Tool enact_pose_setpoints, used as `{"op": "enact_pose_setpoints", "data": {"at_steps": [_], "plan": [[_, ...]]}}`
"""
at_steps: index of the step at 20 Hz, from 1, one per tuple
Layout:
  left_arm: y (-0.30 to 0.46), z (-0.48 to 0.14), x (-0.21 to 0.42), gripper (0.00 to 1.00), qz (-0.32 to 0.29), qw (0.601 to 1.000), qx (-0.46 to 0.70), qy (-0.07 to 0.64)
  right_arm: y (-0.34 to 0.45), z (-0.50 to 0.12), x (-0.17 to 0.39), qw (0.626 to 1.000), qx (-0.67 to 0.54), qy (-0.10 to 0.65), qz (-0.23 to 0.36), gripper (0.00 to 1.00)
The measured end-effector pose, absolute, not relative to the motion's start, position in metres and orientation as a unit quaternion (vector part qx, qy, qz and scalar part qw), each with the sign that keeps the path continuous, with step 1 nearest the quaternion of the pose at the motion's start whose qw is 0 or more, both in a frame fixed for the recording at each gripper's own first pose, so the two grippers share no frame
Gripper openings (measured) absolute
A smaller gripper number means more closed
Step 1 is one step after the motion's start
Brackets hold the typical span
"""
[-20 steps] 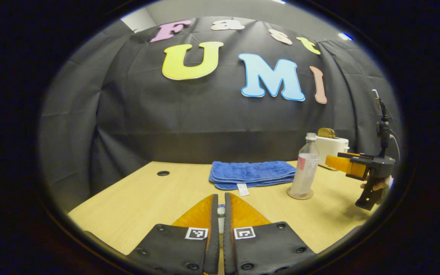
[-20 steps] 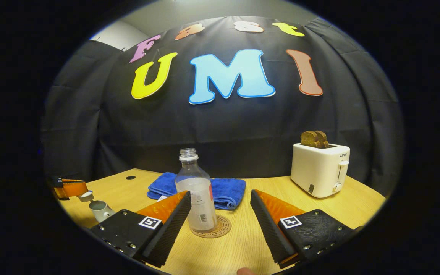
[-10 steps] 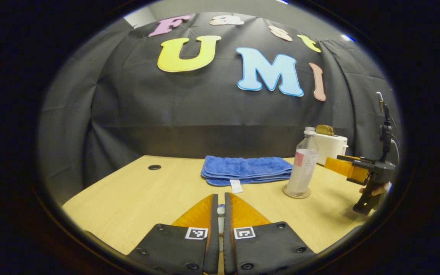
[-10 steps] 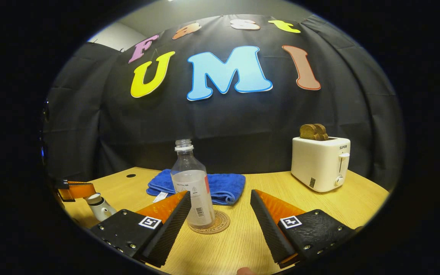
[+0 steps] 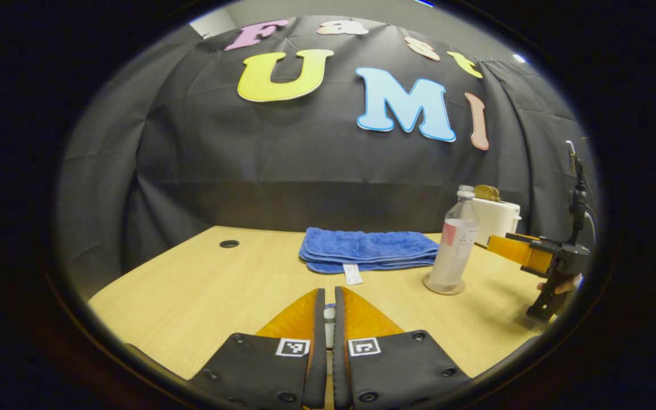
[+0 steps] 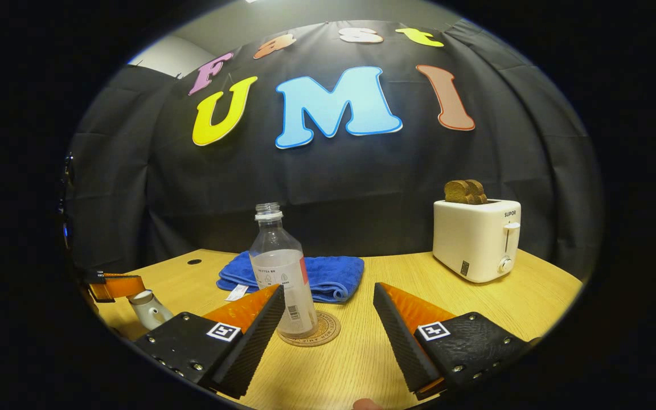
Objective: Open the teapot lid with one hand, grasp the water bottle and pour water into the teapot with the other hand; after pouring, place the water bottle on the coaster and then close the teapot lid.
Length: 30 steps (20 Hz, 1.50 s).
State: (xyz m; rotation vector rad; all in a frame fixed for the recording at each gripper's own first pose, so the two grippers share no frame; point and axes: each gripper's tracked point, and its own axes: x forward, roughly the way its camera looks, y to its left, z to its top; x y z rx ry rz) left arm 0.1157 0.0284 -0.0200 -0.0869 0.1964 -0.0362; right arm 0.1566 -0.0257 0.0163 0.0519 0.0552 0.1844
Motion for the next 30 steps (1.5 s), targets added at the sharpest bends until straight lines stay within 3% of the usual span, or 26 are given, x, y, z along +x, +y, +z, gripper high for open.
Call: {"op": "enact_pose_setpoints", "data": {"at_steps": [11, 19, 30], "plan": [[0.027, -0.018, 0.115, 0.22, -0.018, 0.994, -0.038, 0.096, -0.023, 0.017, 0.154, 0.995, 0.020, 0.023, 0.097, 0.97], [0.022, -0.001, 0.107, 0.22, -0.022, 0.996, -0.034, 0.082, -0.016, 0.026, 0.144, 0.995, 0.009, 0.012, 0.100, 0.98], [-0.013, 0.042, 0.036, 0.22, -0.048, 0.998, -0.023, 0.046, -0.005, 0.058, 0.048, 0.997, 0.023, -0.009, 0.078, 0.97]]}}
